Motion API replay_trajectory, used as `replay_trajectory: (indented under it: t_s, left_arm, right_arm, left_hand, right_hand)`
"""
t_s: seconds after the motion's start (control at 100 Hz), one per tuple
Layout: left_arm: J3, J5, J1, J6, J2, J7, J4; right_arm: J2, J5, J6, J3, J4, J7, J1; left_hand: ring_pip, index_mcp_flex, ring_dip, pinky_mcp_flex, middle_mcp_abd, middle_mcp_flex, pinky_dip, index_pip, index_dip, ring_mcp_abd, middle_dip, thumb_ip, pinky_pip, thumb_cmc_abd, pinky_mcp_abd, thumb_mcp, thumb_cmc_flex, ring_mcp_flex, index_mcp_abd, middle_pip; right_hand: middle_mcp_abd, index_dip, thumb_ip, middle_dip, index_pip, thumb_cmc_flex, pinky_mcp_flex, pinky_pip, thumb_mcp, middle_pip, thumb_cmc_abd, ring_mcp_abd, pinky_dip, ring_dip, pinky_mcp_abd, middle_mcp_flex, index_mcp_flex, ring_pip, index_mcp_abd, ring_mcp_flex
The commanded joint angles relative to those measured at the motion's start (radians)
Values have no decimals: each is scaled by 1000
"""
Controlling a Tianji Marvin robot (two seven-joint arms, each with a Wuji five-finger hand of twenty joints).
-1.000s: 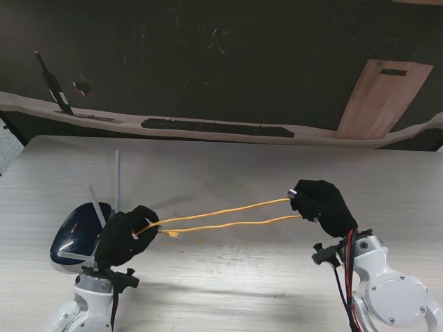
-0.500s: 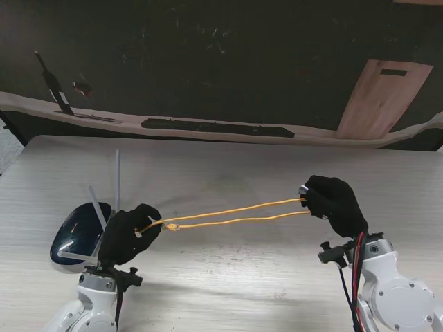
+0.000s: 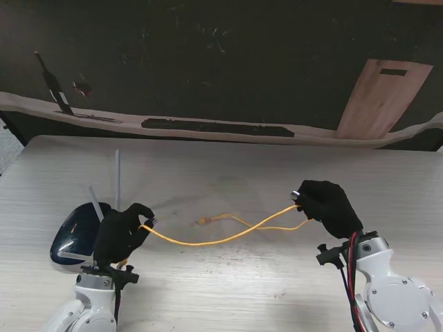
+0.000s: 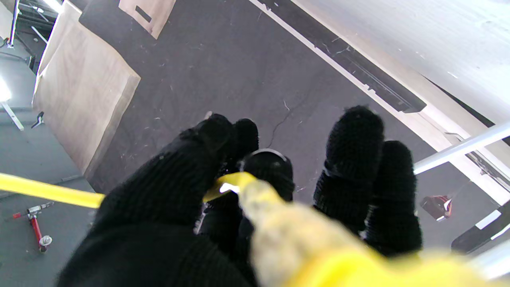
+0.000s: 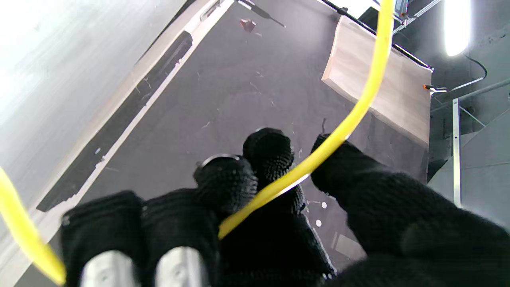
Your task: Untangle the Ethernet cable and plug it into the router
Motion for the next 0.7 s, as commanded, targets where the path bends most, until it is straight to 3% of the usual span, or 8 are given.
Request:
replay_trajectory:
  t_s: [0.0, 0.16, 0.26, 0.3, 0.43, 0.46, 0.6, 0.69]
  left_arm:
    - [1, -18, 5, -9, -4, -32, -12]
    - [-6, -93, 17, -50, -4, -111, -32]
    - [-6, -158, 22, -76, -5, -166, -41]
    - [-8, -187, 26, -86, -5, -193, -46]
    - [-10, -246, 35, -103, -1, -255, -60]
    - [-10, -251, 36, -105, 1, -264, -61]
    - [-13, -274, 38, -113, 7, -305, -63]
    - [-14, -303, 40, -113, 10, -336, -69]
  right_arm:
    - [4, 6, 20, -13, -7, 40, 3]
    - [11, -4, 61, -40, 0, 67, 19]
    - [11, -13, 84, -56, 8, 68, 30]
    - [11, -16, 92, -60, 10, 67, 33]
    - [10, -25, 101, -64, 16, 62, 40]
    - [11, -28, 99, -63, 16, 63, 39]
    - [22, -43, 55, -48, 27, 104, 34]
    - [30, -89, 19, -40, 41, 118, 31]
  left_hand:
    - [-14, 4, -10, -21, 3, 21, 6, -12, -10, 45, -16, -14, -11, 31, -22, -5, 36, -25, 13, 28]
    - [-10, -41, 15, -40, 18, -34, 19, -25, 8, 59, -5, 4, -9, 120, -29, -177, 122, -44, 16, 4]
    - [-10, -58, 18, -40, 23, -51, 23, -25, 13, 67, -4, 3, -4, 144, -27, -204, 134, -47, 18, -8]
    - [-11, -64, 20, -42, 25, -56, 24, -28, 15, 69, -1, 14, -4, 164, -27, -266, 168, -48, 19, -17]
    - [5, -81, 28, -29, 29, -65, 33, -34, 17, 75, 1, 15, 14, 189, -19, -298, 181, -30, 22, -21]
    - [7, -82, 26, -27, 29, -66, 36, -35, 20, 74, 3, 31, 16, 202, -20, -356, 212, -28, 19, -26]
    - [-8, -69, 22, -38, 51, -77, 29, -37, 15, 75, -9, 41, -2, 181, -23, -347, 198, -45, 20, -61]
    - [-14, -72, 21, -47, 57, -86, 26, -45, 10, 78, -11, 39, -10, 185, -22, -340, 199, -54, 22, -70]
  right_hand:
    - [156, 15, 14, 0, 30, -12, 30, 250, 1, 101, -4, -14, 19, 5, -81, 129, 10, 46, -16, -16]
    - [159, 8, 7, 1, 27, -8, 29, 250, -3, 99, -5, -12, 8, 2, -77, 125, 0, 44, -20, -16]
    - [166, -10, -6, 1, 27, 3, 27, 250, -10, 95, -5, -6, -8, -4, -68, 116, -14, 42, -22, -16]
    - [170, -17, -11, 1, 24, 6, 26, 250, -12, 93, -8, -3, -14, -7, -65, 111, -21, 40, -25, -16]
    - [182, -85, -39, 4, 40, 30, 19, 250, -25, 82, -15, 8, -97, -41, -34, 87, -58, 29, -34, -17]
    - [182, -90, -39, 4, 43, 30, 19, 250, -26, 82, -15, 8, -104, -43, -32, 87, -60, 30, -35, -17]
    - [180, -95, -40, 5, 44, 27, 18, 250, -26, 81, -28, 1, -110, -47, -33, 83, -61, 29, -41, -17]
    - [174, -126, -66, 5, 65, 34, 16, 250, 1, 74, -107, -7, -158, -72, -37, 69, -86, 23, -67, -16]
